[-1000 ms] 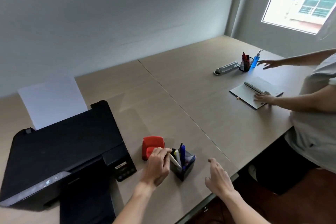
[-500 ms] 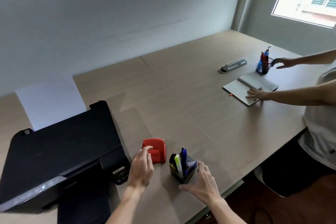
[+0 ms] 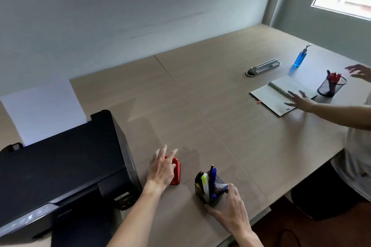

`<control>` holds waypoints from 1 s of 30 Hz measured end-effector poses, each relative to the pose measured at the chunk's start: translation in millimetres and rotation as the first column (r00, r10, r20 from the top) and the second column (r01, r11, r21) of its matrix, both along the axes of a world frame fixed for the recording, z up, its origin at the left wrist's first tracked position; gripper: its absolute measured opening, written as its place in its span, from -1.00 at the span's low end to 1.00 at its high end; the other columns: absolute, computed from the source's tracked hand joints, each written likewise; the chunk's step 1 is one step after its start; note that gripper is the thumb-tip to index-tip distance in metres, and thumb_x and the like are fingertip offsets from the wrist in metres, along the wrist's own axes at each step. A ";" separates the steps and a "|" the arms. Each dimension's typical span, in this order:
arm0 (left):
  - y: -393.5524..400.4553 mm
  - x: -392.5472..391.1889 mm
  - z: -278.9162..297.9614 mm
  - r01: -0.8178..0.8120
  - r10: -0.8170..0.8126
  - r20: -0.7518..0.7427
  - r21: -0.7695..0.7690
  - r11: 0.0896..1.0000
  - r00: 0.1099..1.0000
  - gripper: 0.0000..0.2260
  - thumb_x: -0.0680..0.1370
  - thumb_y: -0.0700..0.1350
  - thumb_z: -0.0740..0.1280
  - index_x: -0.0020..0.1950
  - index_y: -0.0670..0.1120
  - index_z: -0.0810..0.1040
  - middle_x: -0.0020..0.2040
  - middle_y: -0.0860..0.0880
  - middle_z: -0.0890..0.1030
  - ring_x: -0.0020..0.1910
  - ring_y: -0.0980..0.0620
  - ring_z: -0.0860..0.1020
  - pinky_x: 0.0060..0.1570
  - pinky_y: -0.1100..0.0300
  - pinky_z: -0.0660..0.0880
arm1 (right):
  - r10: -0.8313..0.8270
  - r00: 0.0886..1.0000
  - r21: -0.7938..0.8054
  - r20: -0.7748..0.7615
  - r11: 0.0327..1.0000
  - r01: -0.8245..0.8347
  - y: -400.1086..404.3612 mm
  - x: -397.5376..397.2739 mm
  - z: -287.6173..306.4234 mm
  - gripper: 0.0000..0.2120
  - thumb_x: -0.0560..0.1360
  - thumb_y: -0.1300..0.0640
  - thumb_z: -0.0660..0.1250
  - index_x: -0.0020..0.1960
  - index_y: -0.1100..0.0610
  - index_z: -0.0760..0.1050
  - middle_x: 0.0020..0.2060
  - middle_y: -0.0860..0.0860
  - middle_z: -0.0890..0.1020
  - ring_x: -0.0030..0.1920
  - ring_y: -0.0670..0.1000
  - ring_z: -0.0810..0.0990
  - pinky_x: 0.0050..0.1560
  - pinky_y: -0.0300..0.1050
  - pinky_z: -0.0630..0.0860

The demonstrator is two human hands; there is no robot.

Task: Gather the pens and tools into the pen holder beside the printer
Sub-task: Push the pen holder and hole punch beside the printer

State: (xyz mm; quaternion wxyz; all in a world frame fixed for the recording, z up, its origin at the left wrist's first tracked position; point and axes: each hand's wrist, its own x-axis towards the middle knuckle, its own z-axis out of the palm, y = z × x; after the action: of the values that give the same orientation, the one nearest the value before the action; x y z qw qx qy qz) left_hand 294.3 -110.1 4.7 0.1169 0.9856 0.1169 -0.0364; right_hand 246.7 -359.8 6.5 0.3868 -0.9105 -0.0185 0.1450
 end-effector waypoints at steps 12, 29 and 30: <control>-5.4 -5.2 1.6 -0.152 0.154 -0.106 0.033 0.988 0.982 -0.72 0.60 0.00 0.21 0.32 0.13 0.41 0.19 -0.09 0.50 0.22 -0.14 0.43 0.21 -0.10 0.30 | -0.092 0.995 0.020 -0.036 0.996 0.092 4.4 7.0 -10.6 -0.39 0.07 -0.31 0.43 -0.01 -0.08 0.31 -0.07 -0.06 0.52 -0.10 0.15 0.58 -0.11 0.08 0.53; 1.9 -26.2 -0.6 -0.325 0.321 -0.075 -0.060 0.944 0.944 -0.51 0.54 -0.30 0.18 0.41 0.08 0.32 0.27 -0.06 0.45 0.33 -0.12 0.33 0.29 -0.09 0.23 | -0.001 1.000 -0.007 0.014 1.000 0.001 88.9 67.9 -12.0 -0.36 0.14 -0.18 0.55 0.00 0.09 0.29 -0.08 0.02 0.46 -0.10 0.21 0.58 -0.06 0.07 0.53; 2.5 -26.1 -0.3 -0.319 0.314 -0.076 -0.060 0.946 0.946 -0.49 0.52 -0.32 0.18 0.42 0.07 0.31 0.28 -0.05 0.44 0.34 -0.11 0.32 0.29 -0.07 0.22 | 0.000 1.000 0.000 0.018 1.000 0.000 91.4 69.2 -12.4 -0.36 0.15 -0.17 0.55 -0.01 0.09 0.28 -0.09 0.02 0.45 -0.10 0.21 0.58 -0.05 0.08 0.53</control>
State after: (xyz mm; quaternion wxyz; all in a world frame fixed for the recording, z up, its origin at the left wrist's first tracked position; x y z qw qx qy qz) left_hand 268.2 -107.6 4.5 0.1524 0.9475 0.2759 -0.0536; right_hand 315.8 -268.5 -5.9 0.3865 -0.9118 -0.0219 0.1368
